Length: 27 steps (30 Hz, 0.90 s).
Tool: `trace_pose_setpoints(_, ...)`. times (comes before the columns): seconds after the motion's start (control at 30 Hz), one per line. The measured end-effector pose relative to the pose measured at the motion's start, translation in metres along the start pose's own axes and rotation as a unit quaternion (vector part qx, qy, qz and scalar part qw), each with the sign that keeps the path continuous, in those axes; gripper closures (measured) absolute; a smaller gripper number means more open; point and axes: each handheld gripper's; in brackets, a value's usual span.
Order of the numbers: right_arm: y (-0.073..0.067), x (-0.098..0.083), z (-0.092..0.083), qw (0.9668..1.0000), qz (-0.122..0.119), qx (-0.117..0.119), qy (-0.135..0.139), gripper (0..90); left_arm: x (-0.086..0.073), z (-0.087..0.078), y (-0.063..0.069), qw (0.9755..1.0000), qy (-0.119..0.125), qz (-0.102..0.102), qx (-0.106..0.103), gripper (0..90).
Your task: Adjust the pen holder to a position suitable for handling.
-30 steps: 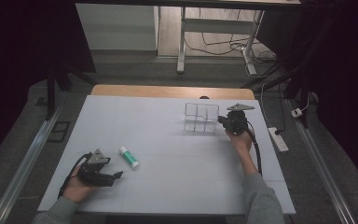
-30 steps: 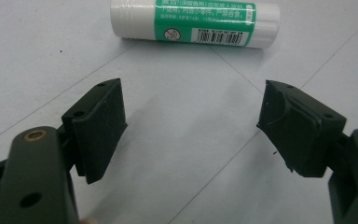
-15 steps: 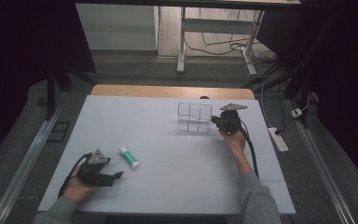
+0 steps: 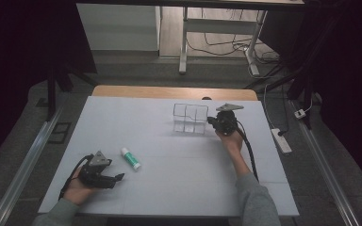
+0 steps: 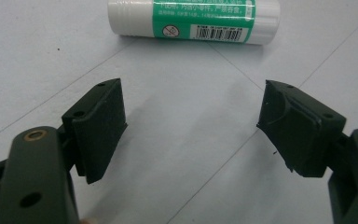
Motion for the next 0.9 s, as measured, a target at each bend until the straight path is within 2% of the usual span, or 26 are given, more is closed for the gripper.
trace_pose_setpoints(0.47, -0.011, 0.005, 0.008, 0.9999, -0.012, 0.009, -0.001, 88.5, 0.000, 0.001, 0.000, 1.0000, -0.003, 0.003, 0.001, 22.2)
trace_pose_setpoints(0.9, -0.014, 0.008, 0.014, 0.9998, -0.012, 0.015, 0.006, 88.5, 0.000, 0.001, 0.001, 1.0000, -0.006, 0.003, 0.003, 22.2)
Point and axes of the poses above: each handheld gripper's, and its own axes: z roughly forward along the jaws, x roughly out of its top, y roughly to its right, and after that the axes turned 4 degrees about -y, right-handed
